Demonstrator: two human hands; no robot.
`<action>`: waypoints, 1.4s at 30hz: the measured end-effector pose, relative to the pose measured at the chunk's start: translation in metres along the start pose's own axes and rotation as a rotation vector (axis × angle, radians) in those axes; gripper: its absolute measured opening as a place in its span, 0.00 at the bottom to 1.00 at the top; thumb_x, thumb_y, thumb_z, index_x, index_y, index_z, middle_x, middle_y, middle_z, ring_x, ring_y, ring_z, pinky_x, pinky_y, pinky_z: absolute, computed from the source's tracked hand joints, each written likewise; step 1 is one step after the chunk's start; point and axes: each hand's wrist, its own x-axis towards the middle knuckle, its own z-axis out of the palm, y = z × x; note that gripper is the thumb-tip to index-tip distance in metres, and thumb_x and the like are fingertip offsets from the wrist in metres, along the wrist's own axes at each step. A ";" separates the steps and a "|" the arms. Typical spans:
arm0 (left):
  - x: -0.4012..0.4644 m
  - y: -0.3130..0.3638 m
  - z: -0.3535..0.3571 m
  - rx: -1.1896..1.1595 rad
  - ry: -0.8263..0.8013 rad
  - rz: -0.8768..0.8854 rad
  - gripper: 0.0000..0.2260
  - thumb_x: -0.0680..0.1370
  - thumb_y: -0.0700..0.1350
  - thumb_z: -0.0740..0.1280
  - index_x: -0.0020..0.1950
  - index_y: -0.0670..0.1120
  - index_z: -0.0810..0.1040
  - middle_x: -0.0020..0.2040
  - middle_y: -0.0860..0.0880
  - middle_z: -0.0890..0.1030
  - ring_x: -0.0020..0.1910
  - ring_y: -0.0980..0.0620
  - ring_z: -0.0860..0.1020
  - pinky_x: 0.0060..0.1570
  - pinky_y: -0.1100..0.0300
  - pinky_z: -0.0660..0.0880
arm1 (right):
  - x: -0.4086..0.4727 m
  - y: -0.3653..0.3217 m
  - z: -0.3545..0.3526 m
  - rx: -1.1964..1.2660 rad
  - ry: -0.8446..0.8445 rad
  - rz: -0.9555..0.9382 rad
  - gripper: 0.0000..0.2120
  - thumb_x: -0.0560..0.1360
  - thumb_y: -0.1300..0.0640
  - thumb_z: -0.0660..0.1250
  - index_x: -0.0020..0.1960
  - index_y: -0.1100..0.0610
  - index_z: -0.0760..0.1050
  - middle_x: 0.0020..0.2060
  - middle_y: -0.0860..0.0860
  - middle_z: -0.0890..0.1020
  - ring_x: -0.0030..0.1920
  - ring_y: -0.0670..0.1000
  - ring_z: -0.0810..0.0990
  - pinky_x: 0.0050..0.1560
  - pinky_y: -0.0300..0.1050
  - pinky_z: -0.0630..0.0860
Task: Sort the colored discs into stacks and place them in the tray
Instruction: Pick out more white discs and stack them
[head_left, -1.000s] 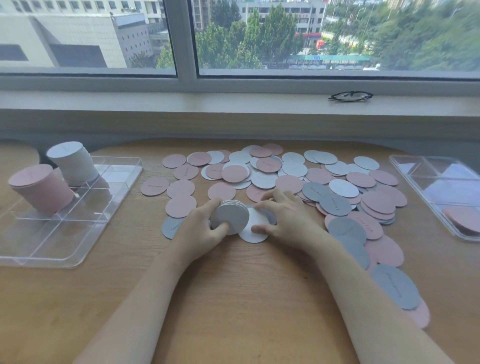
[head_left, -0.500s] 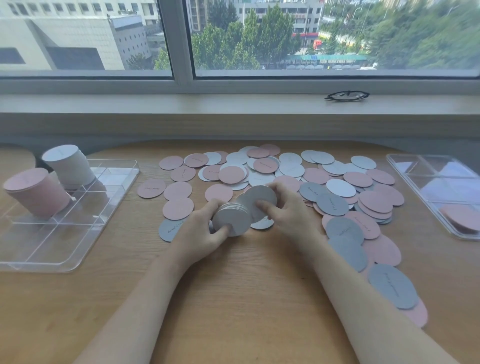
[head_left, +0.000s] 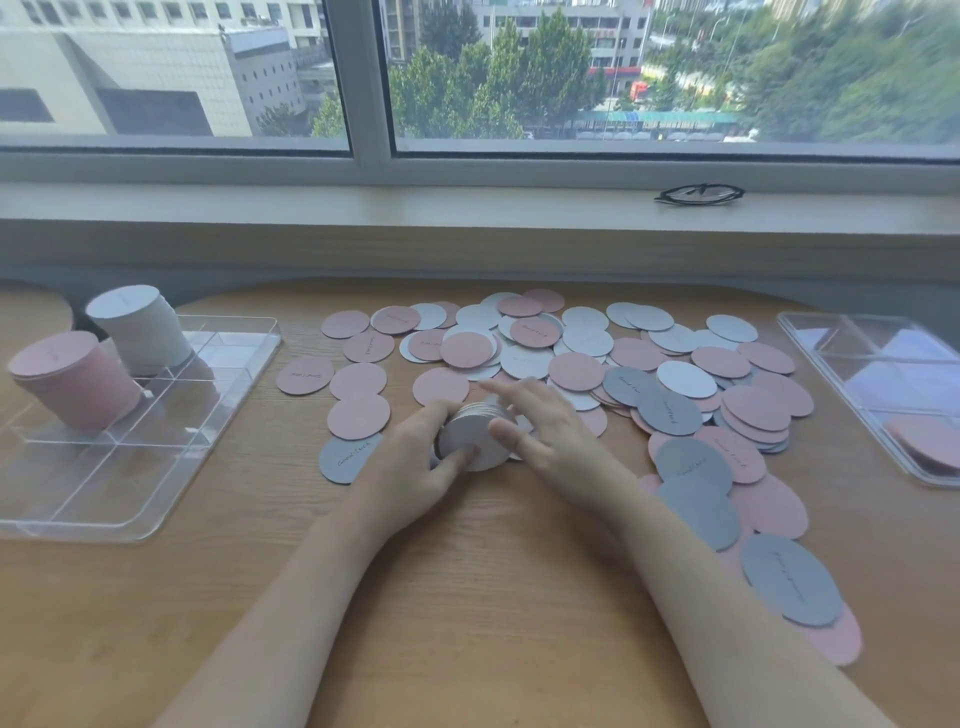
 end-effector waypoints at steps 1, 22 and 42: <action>0.000 0.001 0.000 0.000 0.002 -0.015 0.10 0.77 0.45 0.72 0.57 0.50 0.76 0.45 0.56 0.79 0.45 0.56 0.77 0.43 0.65 0.71 | 0.001 0.007 -0.006 -0.051 0.104 0.053 0.24 0.77 0.36 0.56 0.67 0.46 0.74 0.55 0.46 0.76 0.58 0.47 0.72 0.61 0.47 0.66; -0.004 0.015 -0.006 -0.051 0.003 -0.028 0.08 0.76 0.43 0.73 0.50 0.50 0.76 0.40 0.60 0.78 0.34 0.65 0.73 0.36 0.71 0.66 | 0.010 0.047 -0.020 -0.665 0.421 0.273 0.08 0.77 0.54 0.69 0.41 0.57 0.81 0.40 0.52 0.77 0.45 0.57 0.74 0.47 0.52 0.68; 0.000 0.008 0.003 0.095 0.024 0.041 0.22 0.80 0.47 0.68 0.73 0.53 0.71 0.50 0.61 0.75 0.50 0.63 0.75 0.51 0.69 0.68 | -0.003 -0.007 -0.003 0.145 0.041 -0.085 0.20 0.76 0.63 0.69 0.67 0.52 0.75 0.54 0.38 0.81 0.54 0.34 0.77 0.56 0.30 0.69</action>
